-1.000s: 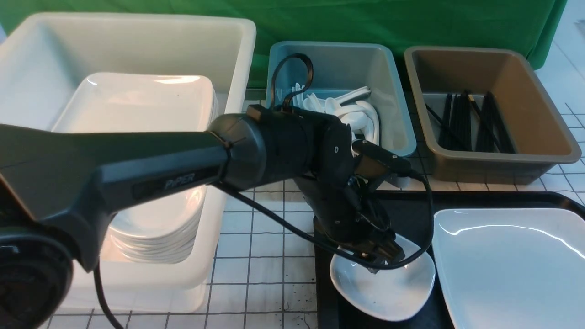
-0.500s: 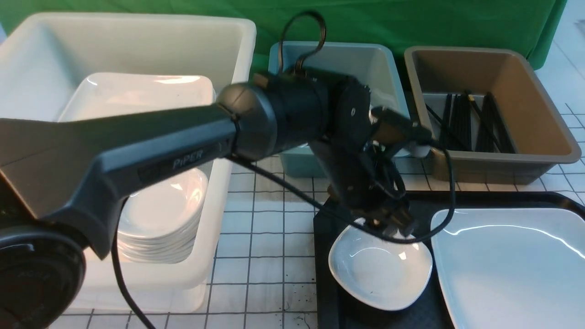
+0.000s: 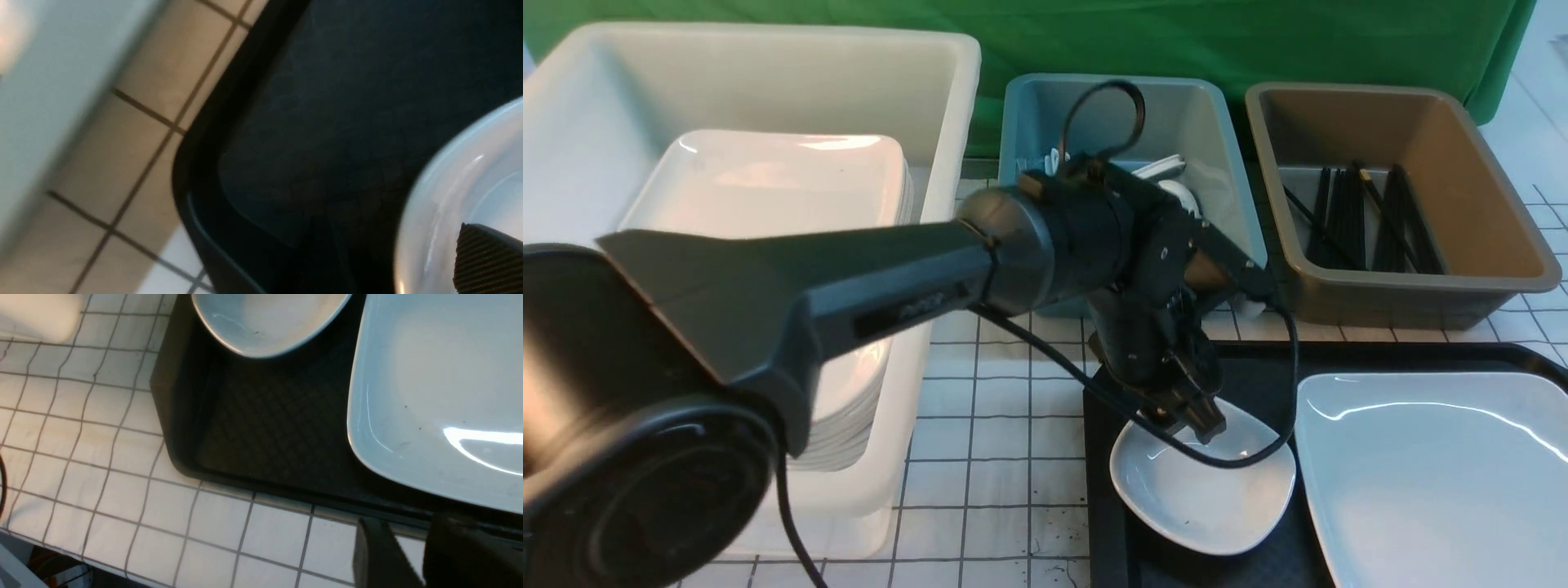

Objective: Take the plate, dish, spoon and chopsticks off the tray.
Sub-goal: Use the left arm to grab a small plate from the dinner plate

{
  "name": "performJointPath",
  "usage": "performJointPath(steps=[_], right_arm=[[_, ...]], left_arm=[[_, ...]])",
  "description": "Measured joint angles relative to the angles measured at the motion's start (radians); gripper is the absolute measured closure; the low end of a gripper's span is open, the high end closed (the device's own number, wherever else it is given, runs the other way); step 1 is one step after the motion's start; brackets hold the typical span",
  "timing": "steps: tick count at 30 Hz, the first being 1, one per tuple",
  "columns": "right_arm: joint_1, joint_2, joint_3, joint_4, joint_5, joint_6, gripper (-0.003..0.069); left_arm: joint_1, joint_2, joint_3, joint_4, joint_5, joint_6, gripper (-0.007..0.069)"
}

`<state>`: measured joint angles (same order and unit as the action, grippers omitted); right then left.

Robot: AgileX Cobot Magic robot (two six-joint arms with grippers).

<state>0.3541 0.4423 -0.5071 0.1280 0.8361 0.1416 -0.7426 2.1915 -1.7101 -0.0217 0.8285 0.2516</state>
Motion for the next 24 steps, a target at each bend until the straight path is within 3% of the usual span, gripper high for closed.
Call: performJointPath(steps=[10, 16, 17, 23, 24], right_arm=[[0.000, 0.000, 0.000, 0.000, -0.022, -0.004, 0.0419], [0.000, 0.000, 0.000, 0.000, -0.027, -0.004, 0.0419], [0.000, 0.000, 0.000, 0.000, -0.028, -0.004, 0.0419], [0.000, 0.000, 0.000, 0.000, -0.028, -0.005, 0.0419], [0.000, 0.000, 0.000, 0.000, -0.029, -0.005, 0.0419]], left_arm=[[0.000, 0.028, -0.010, -0.023, 0.005, 0.014, 0.0244], [0.000, 0.028, -0.013, -0.073, 0.033, 0.031, 0.0381], [0.001, 0.026, -0.019, -0.092, 0.041, 0.025, 0.0438], [0.001, -0.014, -0.017, -0.093, 0.096, 0.019, 0.0489], [0.001, -0.039, -0.015, -0.093, 0.111, 0.009, 0.0527]])
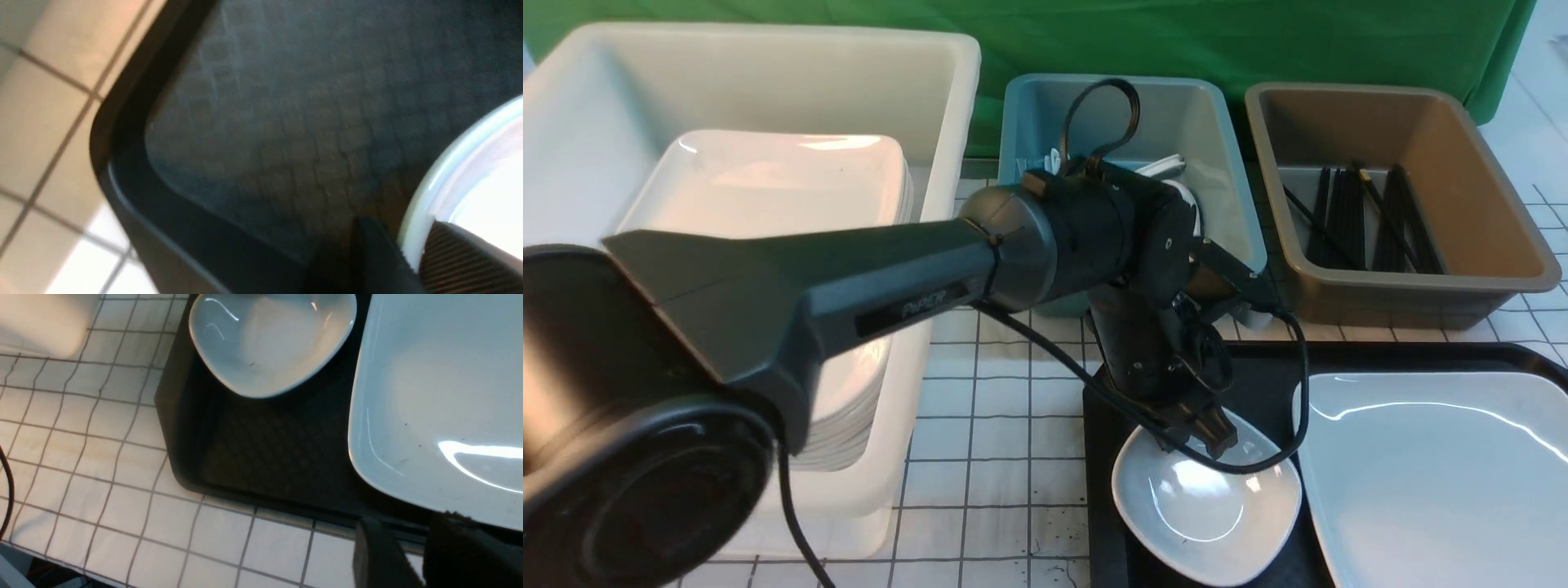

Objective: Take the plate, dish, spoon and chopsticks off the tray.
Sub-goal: Use the left arm to grab a small plate from the dinner plate, then use the left arm to put the plate into the large storage box on the left

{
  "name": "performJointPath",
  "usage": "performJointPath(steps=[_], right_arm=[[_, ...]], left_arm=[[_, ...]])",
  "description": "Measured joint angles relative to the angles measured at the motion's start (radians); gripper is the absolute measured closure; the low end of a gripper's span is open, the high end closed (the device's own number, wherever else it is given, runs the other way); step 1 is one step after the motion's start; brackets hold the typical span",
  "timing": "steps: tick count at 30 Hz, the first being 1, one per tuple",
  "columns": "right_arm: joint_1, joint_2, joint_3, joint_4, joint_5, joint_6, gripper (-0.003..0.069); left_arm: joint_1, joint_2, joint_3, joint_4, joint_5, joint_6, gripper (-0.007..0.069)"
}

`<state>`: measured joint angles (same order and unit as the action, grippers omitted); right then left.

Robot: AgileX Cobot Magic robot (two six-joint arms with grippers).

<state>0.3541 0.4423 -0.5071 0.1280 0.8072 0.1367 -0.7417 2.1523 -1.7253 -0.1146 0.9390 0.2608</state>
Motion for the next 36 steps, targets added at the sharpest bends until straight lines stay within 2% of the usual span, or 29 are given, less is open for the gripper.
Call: performJointPath(steps=[4, 12, 16, 19, 20, 22, 23, 26, 27, 29, 30, 33, 36], right_arm=[[0.000, 0.000, 0.000, 0.000, 0.000, -0.003, 0.0419], [0.000, 0.000, 0.000, 0.000, 0.000, -0.010, 0.0419], [0.000, 0.000, 0.000, 0.000, 0.001, -0.010, 0.0419], [0.000, 0.000, 0.000, 0.000, 0.001, -0.021, 0.0419], [0.000, 0.000, 0.000, 0.000, 0.001, -0.026, 0.0419], [0.000, 0.000, 0.000, 0.000, 0.001, -0.029, 0.0419], [0.000, 0.000, 0.000, 0.000, 0.000, -0.032, 0.0419], [0.000, 0.000, 0.000, 0.000, 0.000, -0.036, 0.0419], [0.000, 0.000, 0.000, 0.000, 0.000, -0.037, 0.0419], [0.000, 0.000, 0.000, 0.000, 0.000, -0.037, 0.0419], [0.000, 0.000, 0.000, 0.000, 0.000, -0.037, 0.0419], [0.000, 0.000, 0.000, 0.000, 0.000, -0.037, 0.0419], [0.000, 0.000, 0.000, 0.000, 0.000, -0.037, 0.0419]], left_arm=[[0.000, -0.105, 0.006, 0.021, 0.017, -0.010, 0.0603], [0.006, -0.447, 0.007, 0.053, 0.018, -0.028, 0.0613], [0.062, -0.593, 0.007, 0.052, 0.023, -0.028, 0.0613], [0.149, -0.671, 0.007, 0.053, 0.050, -0.028, 0.0613], [0.249, -0.710, 0.007, 0.056, 0.094, -0.031, 0.0613], [0.307, -0.721, 0.007, 0.056, 0.135, -0.033, 0.0613], [0.403, -0.725, 0.009, 0.051, 0.190, -0.035, 0.0614], [0.536, -0.723, 0.046, 0.030, 0.252, -0.036, 0.0614], [0.630, -0.717, 0.093, 0.006, 0.260, -0.036, 0.0614], [0.752, -0.709, 0.180, -0.049, 0.233, -0.036, 0.0614], [0.752, -0.709, 0.180, -0.049, 0.233, -0.036, 0.0614], [0.925, -0.695, 0.364, -0.216, 0.133, -0.037, 0.0614], [0.986, -0.691, 0.473, -0.315, 0.061, -0.036, 0.0614]])
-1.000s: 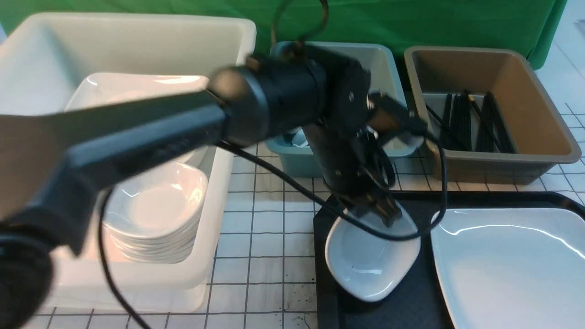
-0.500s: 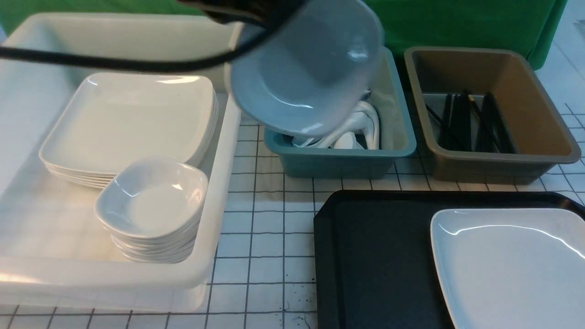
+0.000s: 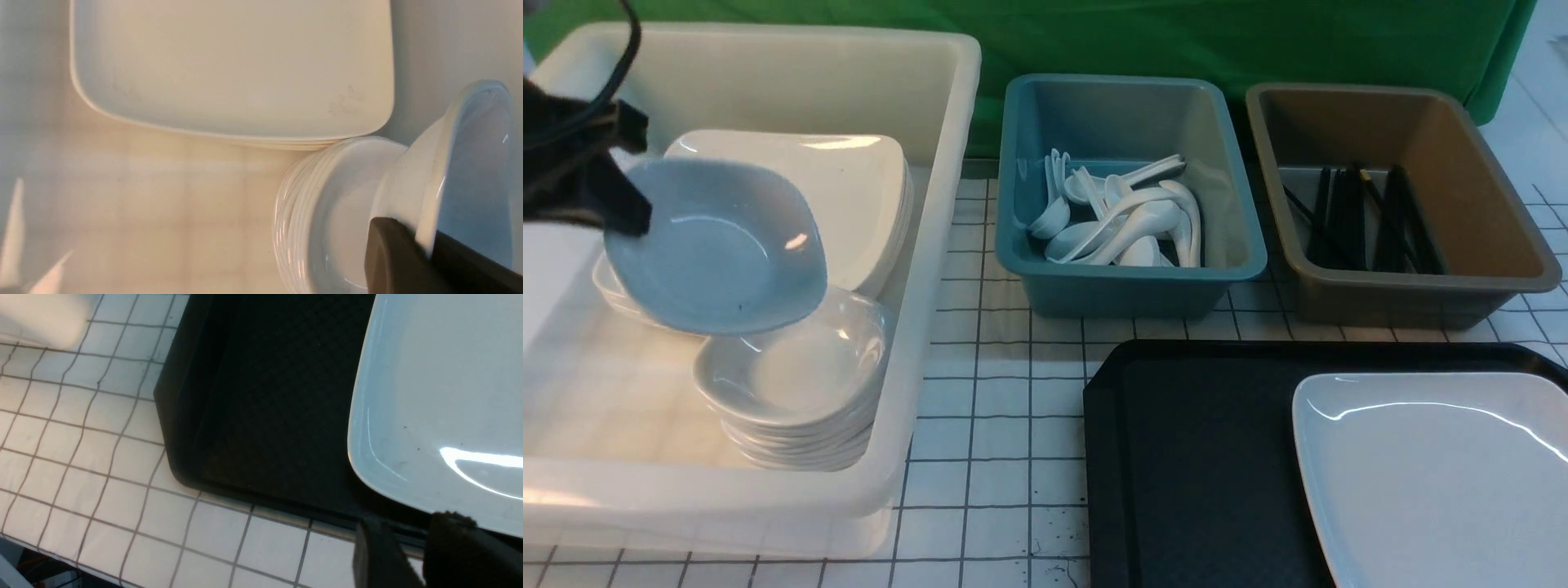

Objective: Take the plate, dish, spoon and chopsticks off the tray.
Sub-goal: Use the left arm to put the plate into the large storage box on the left

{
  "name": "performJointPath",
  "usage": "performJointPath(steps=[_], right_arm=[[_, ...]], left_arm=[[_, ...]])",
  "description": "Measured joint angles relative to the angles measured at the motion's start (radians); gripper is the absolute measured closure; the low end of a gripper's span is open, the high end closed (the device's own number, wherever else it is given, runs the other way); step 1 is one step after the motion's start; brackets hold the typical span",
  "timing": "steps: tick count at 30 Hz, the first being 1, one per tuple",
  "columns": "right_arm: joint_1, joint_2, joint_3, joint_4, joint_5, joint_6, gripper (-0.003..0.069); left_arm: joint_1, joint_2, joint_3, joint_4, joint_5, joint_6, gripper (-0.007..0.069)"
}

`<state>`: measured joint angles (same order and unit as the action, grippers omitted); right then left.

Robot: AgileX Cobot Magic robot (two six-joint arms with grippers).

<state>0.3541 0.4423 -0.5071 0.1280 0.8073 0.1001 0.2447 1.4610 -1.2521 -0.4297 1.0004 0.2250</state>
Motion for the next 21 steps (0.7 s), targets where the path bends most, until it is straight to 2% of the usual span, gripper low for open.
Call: performJointPath(steps=[5, 9, 14, 17, 21], right_arm=[[0.000, 0.000, 0.000, 0.000, 0.001, 0.000, 0.0419], [0.000, 0.000, 0.000, 0.000, 0.001, 0.000, 0.0419], [0.000, 0.000, 0.000, 0.000, 0.001, 0.000, 0.0419], [0.000, 0.000, 0.000, 0.000, 0.001, 0.000, 0.0419], [0.000, 0.000, 0.000, 0.000, 0.001, 0.000, 0.0419]], left_arm=[[0.034, 0.006, 0.187, -0.100, -0.178, 0.001, 0.0614], [0.034, 0.017, 0.221, -0.131, -0.220, 0.002, 0.0614], [0.034, 0.028, 0.221, -0.149, -0.220, 0.009, 0.0614], [0.034, 0.033, 0.221, -0.151, -0.165, 0.029, 0.0603], [0.034, 0.036, 0.221, -0.151, -0.105, 0.043, 0.0558]])
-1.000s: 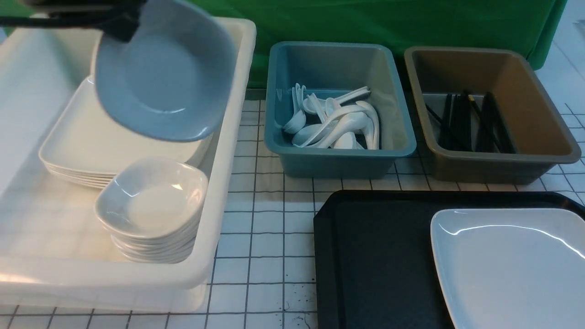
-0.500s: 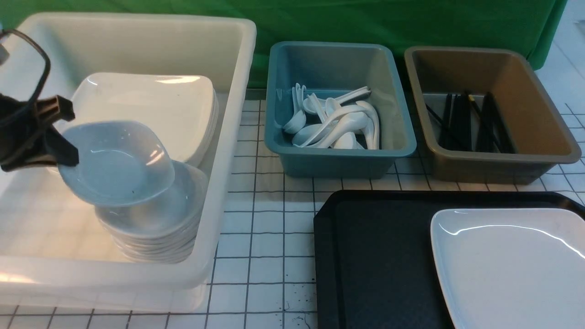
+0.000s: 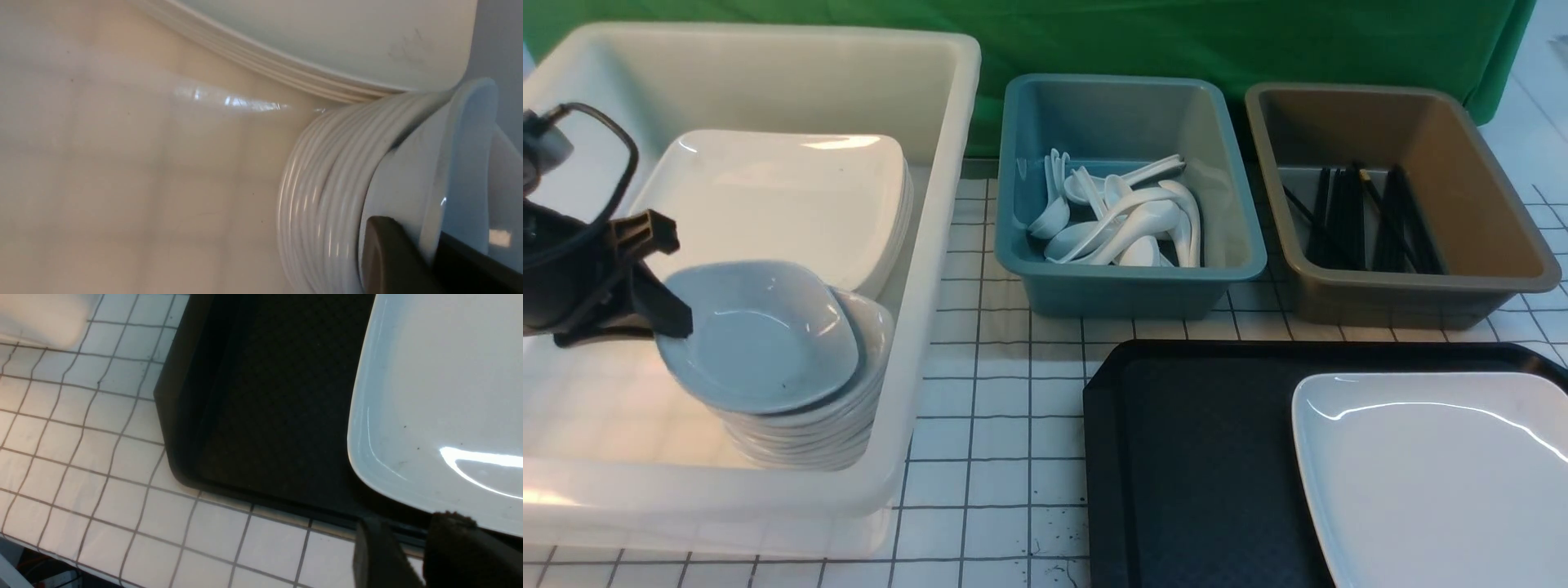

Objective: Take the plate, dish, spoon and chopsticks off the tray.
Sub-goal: Use the left arm to put the plate into the large storage box on the left, then use the left arm to grab a plate from the dinner plate

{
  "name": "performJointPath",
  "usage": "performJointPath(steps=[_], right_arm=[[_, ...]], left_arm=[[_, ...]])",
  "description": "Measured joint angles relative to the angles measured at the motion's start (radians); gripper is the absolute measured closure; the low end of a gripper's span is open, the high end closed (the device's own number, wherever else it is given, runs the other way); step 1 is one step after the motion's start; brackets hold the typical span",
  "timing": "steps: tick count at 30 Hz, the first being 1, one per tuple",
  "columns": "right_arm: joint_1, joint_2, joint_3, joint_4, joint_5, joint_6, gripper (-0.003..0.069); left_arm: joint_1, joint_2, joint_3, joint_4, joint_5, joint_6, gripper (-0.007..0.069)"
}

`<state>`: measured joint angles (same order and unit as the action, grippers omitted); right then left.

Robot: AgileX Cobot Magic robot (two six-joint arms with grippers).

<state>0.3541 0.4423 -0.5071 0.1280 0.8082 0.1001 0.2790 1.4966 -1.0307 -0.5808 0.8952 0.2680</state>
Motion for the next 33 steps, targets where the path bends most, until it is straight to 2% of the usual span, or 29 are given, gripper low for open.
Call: performJointPath(steps=[5, 11, 12, 14, 16, 18, 19, 20, 21, 23, 24, 25, 28, 29, 31, 32, 33], right_arm=[[0.000, 0.000, 0.000, 0.000, 0.000, 0.000, 0.0419], [0.000, 0.000, 0.000, 0.000, 0.001, 0.000, 0.0419], [0.000, 0.000, 0.000, 0.000, 0.001, 0.000, 0.0419], [0.000, 0.000, 0.000, 0.000, 0.001, 0.000, 0.0419], [0.000, 0.000, 0.000, 0.000, 0.002, 0.000, 0.0419], [0.000, 0.000, 0.000, 0.000, 0.002, -0.001, 0.0419], [0.000, 0.000, 0.000, 0.000, 0.002, -0.002, 0.0419], [0.000, 0.000, 0.000, 0.000, 0.002, -0.009, 0.0419], [0.000, 0.000, 0.000, 0.000, 0.000, -0.013, 0.0419], [0.000, 0.000, 0.000, 0.000, -0.007, -0.027, 0.0419], [0.000, 0.000, 0.000, 0.000, -0.014, -0.034, 0.0419], [0.000, 0.000, 0.000, 0.000, -0.014, -0.034, 0.0419], [0.000, 0.000, 0.000, 0.000, -0.031, -0.038, 0.0419], [0.000, 0.000, 0.000, 0.000, -0.033, -0.038, 0.0419], [0.000, 0.000, 0.000, 0.000, -0.048, -0.048, 0.0419], [0.000, 0.000, 0.000, 0.000, -0.048, -0.048, 0.0419], [0.000, 0.000, 0.000, 0.000, -0.050, -0.060, 0.0419]], left_arm=[[0.000, 0.000, 0.000, 0.002, 0.021, 0.010, 0.0477], [0.000, -0.010, 0.000, -0.010, 0.069, 0.013, 0.0309], [0.000, -0.011, 0.000, -0.017, 0.071, 0.013, 0.0305], [0.000, -0.036, 0.000, -0.072, 0.097, 0.018, 0.0259], [0.000, -0.054, 0.000, -0.124, 0.113, 0.041, 0.0245], [0.000, -0.100, -0.001, -0.286, 0.181, 0.133, 0.0228], [0.000, -0.104, -0.002, -0.300, 0.187, 0.133, 0.0228], [-0.006, -0.133, -0.009, -0.403, 0.242, 0.182, 0.0237], [-0.016, -0.146, -0.016, -0.441, 0.260, 0.200, 0.0251], [-0.064, -0.173, -0.034, -0.485, 0.288, 0.226, 0.0312], [-0.123, -0.189, -0.047, -0.490, 0.295, 0.232, 0.0365], [-0.123, -0.189, -0.047, -0.489, 0.295, 0.232, 0.0374], [-0.339, -0.203, -0.058, -0.467, 0.279, 0.241, 0.0546], [-0.367, -0.203, -0.058, -0.461, 0.271, 0.242, 0.0562], [-0.554, -0.191, -0.059, -0.398, 0.191, 0.235, 0.0617], [-0.568, -0.190, -0.059, -0.392, 0.184, 0.230, 0.0620], [-0.652, -0.175, -0.060, -0.358, 0.143, 0.218, 0.0626]])
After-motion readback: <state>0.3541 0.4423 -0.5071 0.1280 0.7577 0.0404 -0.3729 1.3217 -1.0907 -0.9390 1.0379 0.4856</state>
